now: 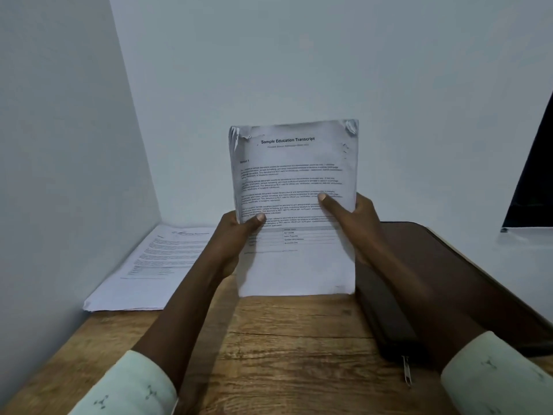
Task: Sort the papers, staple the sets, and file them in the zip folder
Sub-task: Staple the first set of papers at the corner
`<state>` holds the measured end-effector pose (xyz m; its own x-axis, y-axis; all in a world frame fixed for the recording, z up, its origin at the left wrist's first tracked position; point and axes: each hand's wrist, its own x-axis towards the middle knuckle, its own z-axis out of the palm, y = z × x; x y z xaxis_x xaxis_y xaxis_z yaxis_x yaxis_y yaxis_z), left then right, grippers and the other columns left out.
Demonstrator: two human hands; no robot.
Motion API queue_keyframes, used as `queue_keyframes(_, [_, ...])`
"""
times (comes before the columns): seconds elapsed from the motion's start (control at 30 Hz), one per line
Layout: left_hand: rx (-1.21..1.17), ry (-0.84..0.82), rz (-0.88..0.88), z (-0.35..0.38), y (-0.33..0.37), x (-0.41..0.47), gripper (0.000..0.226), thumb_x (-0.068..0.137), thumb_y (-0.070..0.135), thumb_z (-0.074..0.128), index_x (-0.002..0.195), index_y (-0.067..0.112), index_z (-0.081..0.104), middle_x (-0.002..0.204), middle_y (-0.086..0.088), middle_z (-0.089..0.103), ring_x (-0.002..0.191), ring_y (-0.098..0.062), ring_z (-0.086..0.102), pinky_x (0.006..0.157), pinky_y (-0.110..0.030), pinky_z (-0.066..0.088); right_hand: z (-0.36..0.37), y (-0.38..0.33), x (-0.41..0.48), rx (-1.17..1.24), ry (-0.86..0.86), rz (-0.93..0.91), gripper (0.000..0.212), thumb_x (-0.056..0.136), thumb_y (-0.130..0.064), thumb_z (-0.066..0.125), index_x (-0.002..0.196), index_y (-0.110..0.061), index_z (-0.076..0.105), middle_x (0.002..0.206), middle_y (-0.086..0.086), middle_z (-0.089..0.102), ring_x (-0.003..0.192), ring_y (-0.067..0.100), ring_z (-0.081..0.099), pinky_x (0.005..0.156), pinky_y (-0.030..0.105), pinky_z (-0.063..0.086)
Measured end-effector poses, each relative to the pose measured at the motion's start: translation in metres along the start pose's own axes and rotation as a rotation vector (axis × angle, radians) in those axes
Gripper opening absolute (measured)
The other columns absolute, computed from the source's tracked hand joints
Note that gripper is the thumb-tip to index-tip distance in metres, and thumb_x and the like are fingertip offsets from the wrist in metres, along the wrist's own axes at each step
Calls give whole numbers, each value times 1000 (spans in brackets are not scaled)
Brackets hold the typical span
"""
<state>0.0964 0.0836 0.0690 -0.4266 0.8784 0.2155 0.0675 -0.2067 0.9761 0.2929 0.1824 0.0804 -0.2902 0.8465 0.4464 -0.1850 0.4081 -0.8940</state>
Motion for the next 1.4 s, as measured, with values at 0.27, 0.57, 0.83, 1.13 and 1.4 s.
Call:
queue_keyframes(0.27, [-205, -465, -326, -20, -3, -10, 60, 85, 14, 71, 141, 8, 51, 140, -17, 57, 128, -37, 55, 109, -59, 39, -25, -12, 12, -19, -188, 184, 21, 91, -22, 69, 111, -15, 69, 107, 3, 74, 97, 19, 72, 91, 37, 56])
queue_keyframes(0.57, [-71, -263, -87, -12, 21, -14, 37, 91, 9, 66, 128, 4, 61, 124, -14, 68, 113, -33, 67, 98, -46, 54, -12, -21, 4, -2, -1, -36, 16, 90, -26, 69, 100, -14, 73, 98, 6, 76, 93, 23, 73, 90, 47, 56])
queue_keyframes(0.83, [-68, 56, 181, 7, 61, -7, 17, 93, 8, 63, 108, 11, 69, 105, -6, 76, 93, -25, 74, 80, -37, 61, -1, -49, 10, -60, -17, -163, 7, 92, -26, 67, 94, -21, 70, 96, -2, 74, 86, 12, 72, 75, 23, 58])
queue_keyframes(1.13, [-15, 59, 25, 6, 24, -9, 26, 90, 6, 66, 116, 9, 68, 109, -7, 75, 98, -26, 72, 87, -41, 58, -2, -33, 7, -94, -33, -25, 12, 92, -24, 67, 101, -16, 72, 98, 3, 76, 90, 19, 73, 84, 39, 58])
queue_keyframes(1.4, [216, 67, -45, -24, 26, 0, 97, 69, 12, 87, 150, 17, 34, 145, -16, 51, 133, -37, 48, 110, -48, 41, 6, -19, 12, 52, -198, 374, 26, 87, -4, 68, 113, 4, 67, 110, 24, 70, 101, 39, 68, 94, 55, 52])
